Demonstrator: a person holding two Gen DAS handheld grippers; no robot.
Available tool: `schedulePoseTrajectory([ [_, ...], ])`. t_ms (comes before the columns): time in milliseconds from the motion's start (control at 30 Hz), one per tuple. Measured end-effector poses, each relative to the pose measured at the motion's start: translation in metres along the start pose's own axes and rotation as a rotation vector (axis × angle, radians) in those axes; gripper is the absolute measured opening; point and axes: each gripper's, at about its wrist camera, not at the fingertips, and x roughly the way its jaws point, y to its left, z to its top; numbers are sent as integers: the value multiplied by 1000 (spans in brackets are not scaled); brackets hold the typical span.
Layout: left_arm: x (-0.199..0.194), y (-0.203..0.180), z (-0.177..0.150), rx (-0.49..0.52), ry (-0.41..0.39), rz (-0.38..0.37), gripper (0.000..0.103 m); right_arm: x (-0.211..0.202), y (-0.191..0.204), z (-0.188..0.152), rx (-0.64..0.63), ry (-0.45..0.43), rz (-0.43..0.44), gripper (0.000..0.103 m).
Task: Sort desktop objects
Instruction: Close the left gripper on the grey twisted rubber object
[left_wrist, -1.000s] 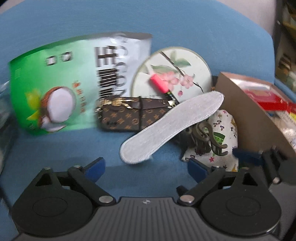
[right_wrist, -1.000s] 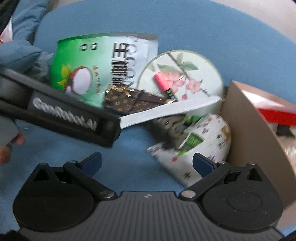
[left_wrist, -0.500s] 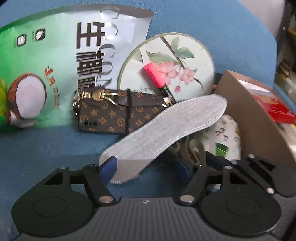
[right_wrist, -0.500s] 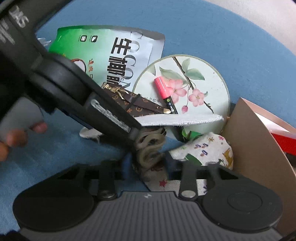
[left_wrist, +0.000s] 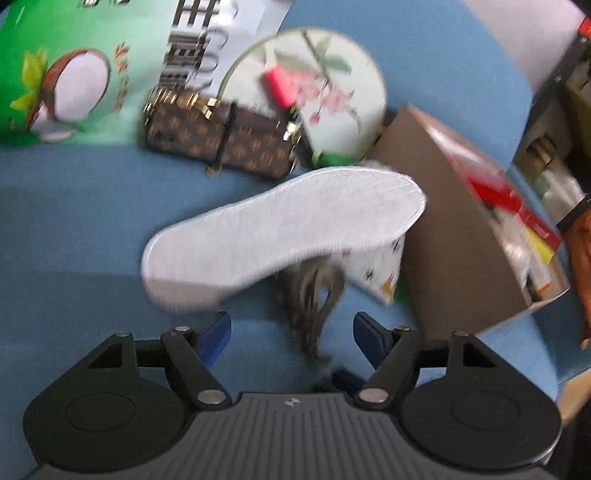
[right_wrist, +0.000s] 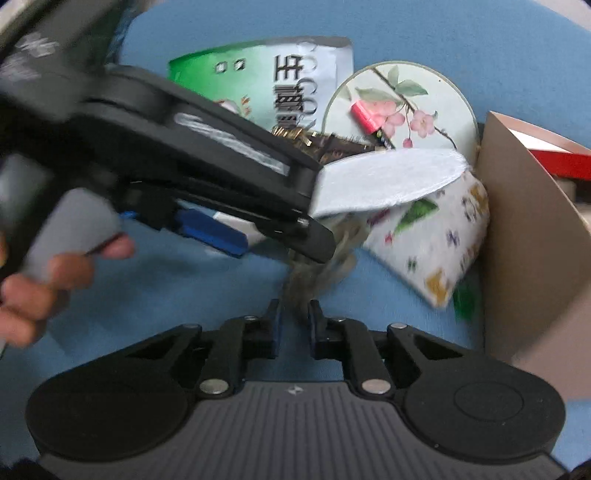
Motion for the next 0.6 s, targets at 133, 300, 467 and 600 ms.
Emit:
schedulePoseTrajectory([
  [133,-4,-4,-9,-4,-20,38,80,-28,3,-21,40,14,33,4],
  [300,3,-16,-2,34,-41,98,82,-35,6,-22,6,2,-40,13],
  [467,16,-9,13,-6,-44,107,83,-27,10,-15,-66,-60,-109,64],
  [600,27,-9,30,11,-55,110,83,-6,5,0,-76,-69,-90,65],
])
